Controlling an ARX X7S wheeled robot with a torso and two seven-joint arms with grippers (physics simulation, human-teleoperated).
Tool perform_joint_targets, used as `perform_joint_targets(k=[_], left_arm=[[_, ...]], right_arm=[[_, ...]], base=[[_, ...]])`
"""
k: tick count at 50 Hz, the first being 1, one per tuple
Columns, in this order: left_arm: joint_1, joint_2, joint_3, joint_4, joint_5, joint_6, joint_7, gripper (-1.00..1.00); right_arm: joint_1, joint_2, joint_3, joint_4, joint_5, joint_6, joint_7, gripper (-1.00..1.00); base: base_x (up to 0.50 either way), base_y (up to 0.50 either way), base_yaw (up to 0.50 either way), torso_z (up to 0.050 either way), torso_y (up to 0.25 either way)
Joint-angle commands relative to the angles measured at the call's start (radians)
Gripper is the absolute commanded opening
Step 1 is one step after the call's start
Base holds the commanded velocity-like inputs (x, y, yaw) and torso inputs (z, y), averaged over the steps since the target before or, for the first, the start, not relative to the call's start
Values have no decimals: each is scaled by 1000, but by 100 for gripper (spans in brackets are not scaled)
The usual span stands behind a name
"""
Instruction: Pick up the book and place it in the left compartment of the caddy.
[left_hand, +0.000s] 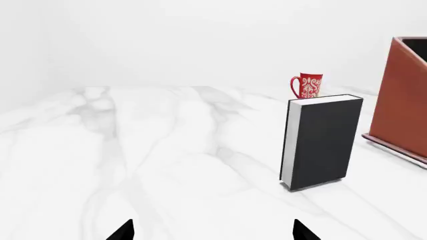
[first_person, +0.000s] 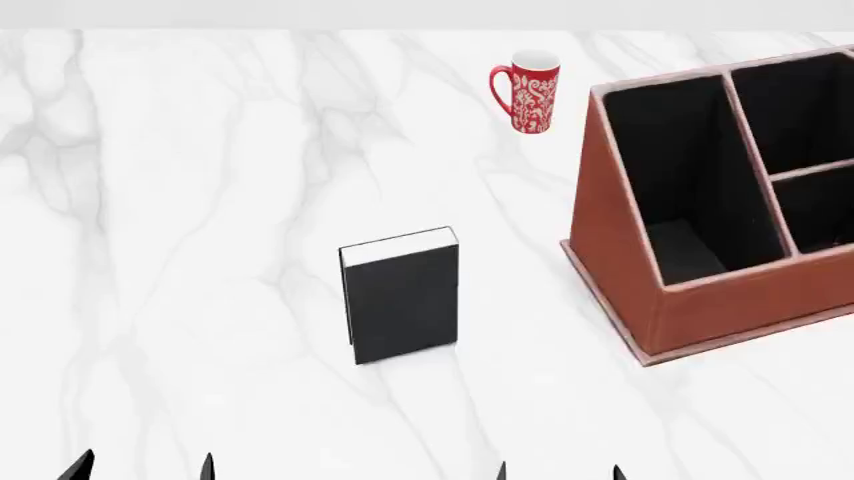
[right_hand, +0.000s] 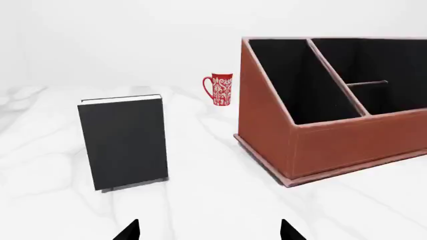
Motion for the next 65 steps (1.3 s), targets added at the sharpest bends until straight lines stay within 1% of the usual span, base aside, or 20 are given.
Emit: perform_joint_targets(k=[1, 7, 8, 11, 15, 17, 18, 19, 22, 24, 28, 36, 51, 65], left_arm=[[-1, -11, 12, -6, -11, 5, -12, 100], [13, -35, 39, 50, -33, -38, -41, 100], [20, -39, 43, 79, -36, -57, -43, 100], [34, -51, 52, 140, -36, -101, -52, 100], [57, -64, 52, 251, -50, -186, -65, 100], [75, -72, 50, 337, -52, -245, -75, 100], [75, -73, 51, 339, -54, -247, -77, 100], [78, -69, 43, 393, -28, -317, -117, 100], [87, -78, 26, 483, -74, -400, -105, 100], [99, -88, 30, 546, -66, -445, -116, 100], [114, -99, 22, 624, -82, -491, -119, 100], [123, -115, 25, 665, -93, -512, -131, 100], [158, -144, 42, 766, -95, -556, -153, 100], [177, -165, 51, 820, -97, -567, -167, 100]], right_arm=[[2, 13, -17, 5, 13, -3, 17, 100], [-2, 36, -43, -23, 45, 36, 36, 100], [-3, 42, -51, -43, 62, 69, 20, 100], [-10, 51, -61, -90, 50, 103, 41, 100], [-23, 64, -58, -195, 70, 196, 52, 100], [-31, 69, -50, -263, 84, 256, 62, 100], [-31, 70, -51, -264, 86, 257, 64, 100], [-33, 75, -43, -312, 103, 303, 65, 100], [-42, 85, -31, -384, 126, 352, 70, 100], [-50, 91, -29, -426, 133, 374, 75, 100], [-66, 101, -30, -495, 148, 412, 80, 100], [-93, 123, -36, -612, 178, 478, 87, 100], [-120, 156, -37, -752, 204, 560, 115, 100], [-126, 173, -26, -820, 233, 606, 134, 100]], base=[[0, 0, 0, 0, 0], [0, 0, 0, 0, 0], [0, 0, 0, 0, 0], [0, 0, 0, 0, 0], [0, 0, 0, 0, 0], [0, 0, 0, 0, 0], [0, 0, 0, 0, 0], [0, 0, 0, 0, 0], [0, 0, 0, 0, 0], [0, 0, 0, 0, 0], [0, 0, 0, 0, 0], [0, 0, 0, 0, 0], [0, 0, 0, 0, 0], [0, 0, 0, 0, 0]])
